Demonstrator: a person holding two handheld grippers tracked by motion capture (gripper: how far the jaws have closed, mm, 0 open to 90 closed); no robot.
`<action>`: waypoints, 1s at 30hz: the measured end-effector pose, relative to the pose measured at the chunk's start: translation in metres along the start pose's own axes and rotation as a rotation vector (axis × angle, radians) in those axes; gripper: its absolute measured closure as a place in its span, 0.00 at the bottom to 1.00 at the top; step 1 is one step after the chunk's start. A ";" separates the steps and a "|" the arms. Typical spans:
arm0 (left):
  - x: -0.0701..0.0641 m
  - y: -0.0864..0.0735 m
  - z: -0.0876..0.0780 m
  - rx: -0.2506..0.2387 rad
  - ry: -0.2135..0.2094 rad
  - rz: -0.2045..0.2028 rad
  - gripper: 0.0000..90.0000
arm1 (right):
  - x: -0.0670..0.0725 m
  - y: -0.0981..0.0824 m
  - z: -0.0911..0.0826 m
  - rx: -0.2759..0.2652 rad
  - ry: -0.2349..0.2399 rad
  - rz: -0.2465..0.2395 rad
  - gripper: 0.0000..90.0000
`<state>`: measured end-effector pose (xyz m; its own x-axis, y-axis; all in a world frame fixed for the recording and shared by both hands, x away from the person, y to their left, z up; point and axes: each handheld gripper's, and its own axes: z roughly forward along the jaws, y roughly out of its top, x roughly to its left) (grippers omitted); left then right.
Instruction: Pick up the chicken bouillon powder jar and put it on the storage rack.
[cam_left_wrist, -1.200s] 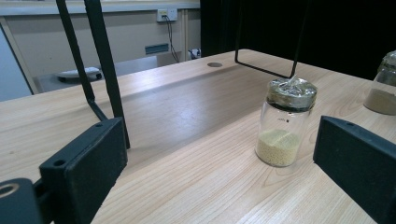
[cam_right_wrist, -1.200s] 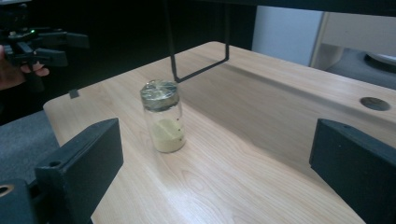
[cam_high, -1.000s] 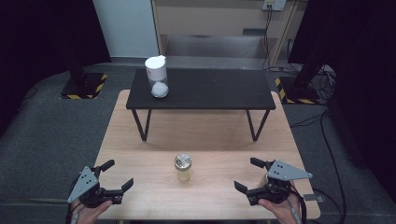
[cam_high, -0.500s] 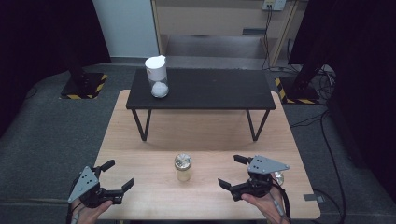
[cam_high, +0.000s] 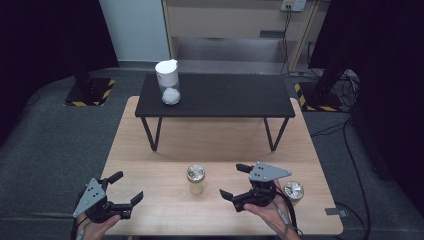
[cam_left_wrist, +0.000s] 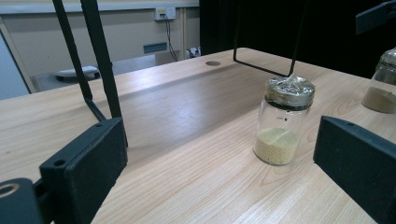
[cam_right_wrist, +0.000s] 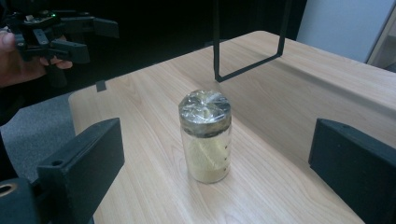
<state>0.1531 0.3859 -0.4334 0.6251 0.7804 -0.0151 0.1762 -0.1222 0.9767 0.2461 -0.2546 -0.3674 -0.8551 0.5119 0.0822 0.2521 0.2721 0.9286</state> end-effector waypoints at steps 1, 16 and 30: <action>0.000 0.000 0.000 0.000 0.000 0.000 0.02 | 0.000 0.000 0.000 0.000 0.000 0.000 0.05; 0.001 0.000 0.000 -0.001 -0.005 0.000 0.02 | -0.005 0.019 0.048 0.040 0.048 -0.028 0.05; 0.001 0.000 0.000 0.000 -0.006 0.001 0.02 | -0.010 0.012 0.075 0.073 0.048 -0.017 0.05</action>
<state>0.1536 0.3863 -0.4338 0.6299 0.7765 -0.0154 0.1752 -0.1227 0.9768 0.2915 -0.1956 -0.3840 -0.8798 0.4678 0.0851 0.2680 0.3401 0.9014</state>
